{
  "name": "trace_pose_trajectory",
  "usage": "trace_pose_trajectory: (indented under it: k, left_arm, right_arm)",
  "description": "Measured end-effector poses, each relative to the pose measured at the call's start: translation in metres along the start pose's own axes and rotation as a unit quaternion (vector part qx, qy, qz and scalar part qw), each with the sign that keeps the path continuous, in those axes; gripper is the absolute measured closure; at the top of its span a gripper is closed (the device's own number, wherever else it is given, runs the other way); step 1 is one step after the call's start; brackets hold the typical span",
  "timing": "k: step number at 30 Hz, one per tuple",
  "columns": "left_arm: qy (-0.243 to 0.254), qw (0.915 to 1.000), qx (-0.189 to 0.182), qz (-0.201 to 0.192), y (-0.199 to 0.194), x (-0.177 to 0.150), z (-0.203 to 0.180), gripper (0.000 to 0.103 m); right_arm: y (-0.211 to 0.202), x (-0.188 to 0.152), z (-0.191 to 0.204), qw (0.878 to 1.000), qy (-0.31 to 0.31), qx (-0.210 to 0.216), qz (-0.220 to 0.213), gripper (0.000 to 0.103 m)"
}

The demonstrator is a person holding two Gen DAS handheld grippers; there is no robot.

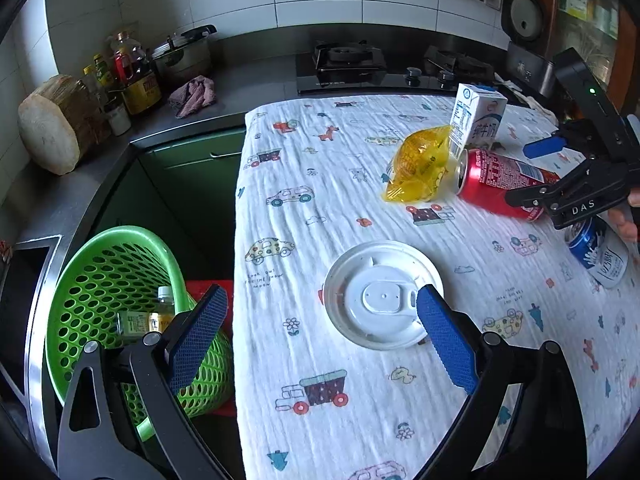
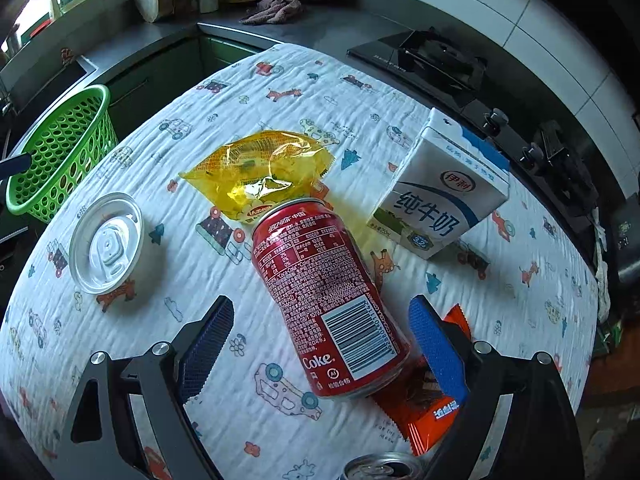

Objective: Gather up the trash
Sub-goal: 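Grasp the white cup lid with the left tool while the right tool grasps the red Coke can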

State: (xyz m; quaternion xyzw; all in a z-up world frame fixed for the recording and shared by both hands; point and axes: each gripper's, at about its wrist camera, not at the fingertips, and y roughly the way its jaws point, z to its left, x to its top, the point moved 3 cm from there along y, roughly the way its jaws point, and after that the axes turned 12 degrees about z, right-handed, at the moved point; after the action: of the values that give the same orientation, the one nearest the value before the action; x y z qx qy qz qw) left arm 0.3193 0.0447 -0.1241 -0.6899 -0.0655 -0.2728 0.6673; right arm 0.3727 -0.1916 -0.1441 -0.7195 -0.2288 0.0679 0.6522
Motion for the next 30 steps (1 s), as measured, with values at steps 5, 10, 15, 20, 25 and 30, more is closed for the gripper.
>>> trace_pose_trajectory:
  k: [5,10,15,20,25,30]
  left_arm:
    - [0.013,0.9999,-0.005,0.01,0.007,0.002,-0.006,0.009]
    - [0.023,0.9994,-0.015,0.021,0.016,0.003,-0.012,0.008]
    - [0.041,0.9981,-0.03,0.035,0.024,0.004,-0.023,0.007]
    - [0.059,0.9963,-0.037,0.051,0.036,0.007,-0.033,0.005]
    - [0.07,0.9944,-0.044,0.065,0.048,0.011,-0.041,0.005]
    - [0.082,0.9925,-0.044,0.079,0.061,0.014,-0.046,0.005]
  right_arm:
    - [0.015,0.01,0.003,0.999,-0.029,-0.002,0.019,0.017]
    - [0.03,0.019,0.001,0.999,-0.038,0.001,0.034,0.017]
    - [0.044,0.022,-0.001,0.998,-0.04,0.0,0.05,0.023]
    - [0.045,0.018,0.001,0.998,-0.039,0.0,0.057,0.035]
    - [0.038,0.011,0.003,0.998,-0.03,0.003,0.05,0.036]
    - [0.027,0.003,0.006,0.999,-0.023,0.008,0.039,0.036]
